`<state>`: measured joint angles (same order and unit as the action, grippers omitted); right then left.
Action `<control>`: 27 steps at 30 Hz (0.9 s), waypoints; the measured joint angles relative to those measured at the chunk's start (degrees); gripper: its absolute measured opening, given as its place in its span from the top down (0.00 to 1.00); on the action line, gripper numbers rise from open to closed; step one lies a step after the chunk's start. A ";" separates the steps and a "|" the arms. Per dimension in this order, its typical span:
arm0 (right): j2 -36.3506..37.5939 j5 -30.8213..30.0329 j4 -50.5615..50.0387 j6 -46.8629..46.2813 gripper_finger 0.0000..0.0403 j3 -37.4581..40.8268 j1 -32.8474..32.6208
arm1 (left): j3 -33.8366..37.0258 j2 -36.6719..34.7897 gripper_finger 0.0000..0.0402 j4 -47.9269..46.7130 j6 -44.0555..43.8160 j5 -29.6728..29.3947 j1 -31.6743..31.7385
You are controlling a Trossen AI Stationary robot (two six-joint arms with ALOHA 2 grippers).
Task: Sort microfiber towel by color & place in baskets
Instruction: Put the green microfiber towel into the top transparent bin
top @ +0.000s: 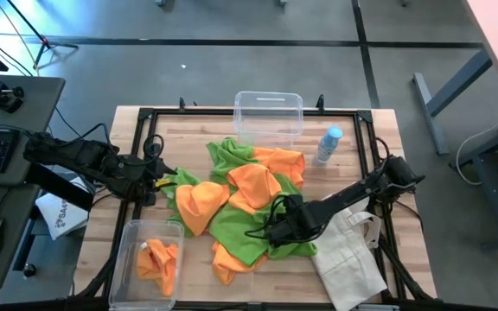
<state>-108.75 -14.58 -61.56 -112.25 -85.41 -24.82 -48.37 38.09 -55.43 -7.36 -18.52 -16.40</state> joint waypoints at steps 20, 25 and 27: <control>11.24 -13.48 -2.52 7.55 0.99 0.00 0.85 | -0.01 0.00 0.67 0.07 -0.01 -0.97 0.00; 18.00 -22.29 -1.24 15.17 1.00 0.00 2.26 | -0.01 0.54 0.67 0.11 0.06 -4.84 0.00; 20.46 -24.78 0.34 20.01 1.00 0.00 3.61 | -0.01 0.93 0.67 0.12 0.13 -5.43 0.11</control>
<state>-88.29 -39.36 -61.22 -92.24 -85.41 -21.21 -48.38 39.01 -55.31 -7.24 -23.96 -16.29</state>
